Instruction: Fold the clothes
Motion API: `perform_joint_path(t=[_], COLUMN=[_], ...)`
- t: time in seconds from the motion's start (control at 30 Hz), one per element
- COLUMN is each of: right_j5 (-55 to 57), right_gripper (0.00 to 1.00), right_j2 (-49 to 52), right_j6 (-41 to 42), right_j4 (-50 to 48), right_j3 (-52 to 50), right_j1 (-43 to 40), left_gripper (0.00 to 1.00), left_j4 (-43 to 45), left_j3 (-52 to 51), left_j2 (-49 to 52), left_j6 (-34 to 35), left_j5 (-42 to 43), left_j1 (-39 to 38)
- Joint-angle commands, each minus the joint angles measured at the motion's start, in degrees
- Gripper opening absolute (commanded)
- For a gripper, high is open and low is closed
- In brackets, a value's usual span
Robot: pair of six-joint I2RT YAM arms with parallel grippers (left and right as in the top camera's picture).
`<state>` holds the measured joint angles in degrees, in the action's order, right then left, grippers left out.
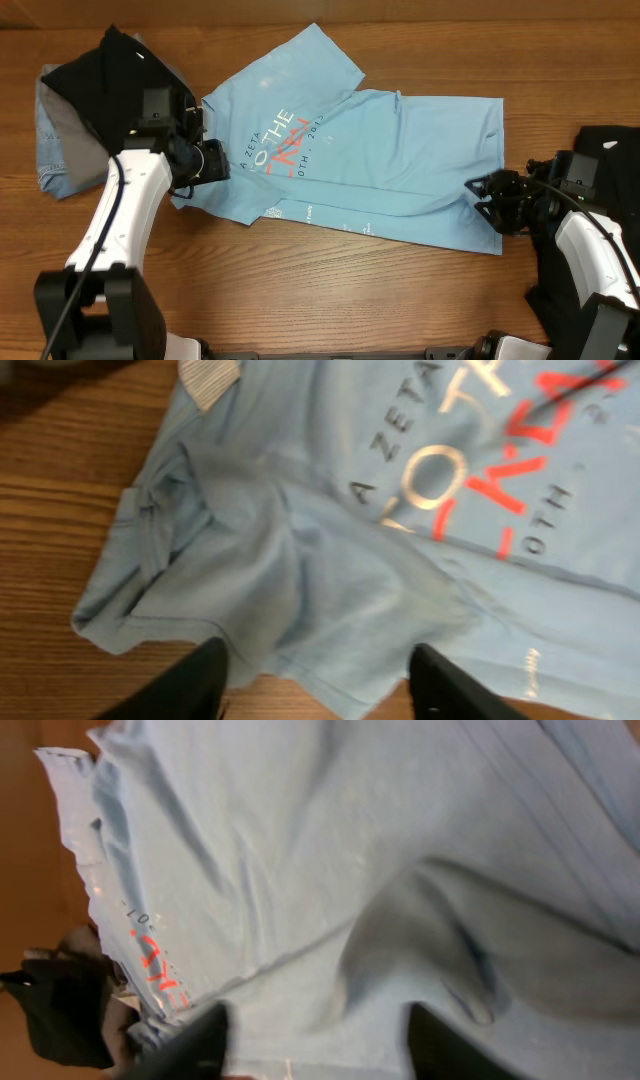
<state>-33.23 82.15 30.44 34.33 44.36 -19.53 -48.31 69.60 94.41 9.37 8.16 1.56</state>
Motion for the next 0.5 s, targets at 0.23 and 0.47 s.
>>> perform_joint_path(t=[0.23, 0.47], right_j5=[-1.6, -1.4], right_gripper=[0.7, 0.68], right_j2=[-1.5, -1.5], right_j6=[-8.4, -16.5], right_j4=[8.0, 17.6], right_j3=[3.5, 3.3], right_j1=[-3.1, -0.8], left_gripper=[0.66, 0.65], left_j4=[-8.3, -15.6], left_j3=[2.8, 2.3], left_j2=[-1.1, -1.0], left_j6=[-6.6, -11.1], left_j5=[3.1, 6.3], left_j1=[4.5, 1.1])
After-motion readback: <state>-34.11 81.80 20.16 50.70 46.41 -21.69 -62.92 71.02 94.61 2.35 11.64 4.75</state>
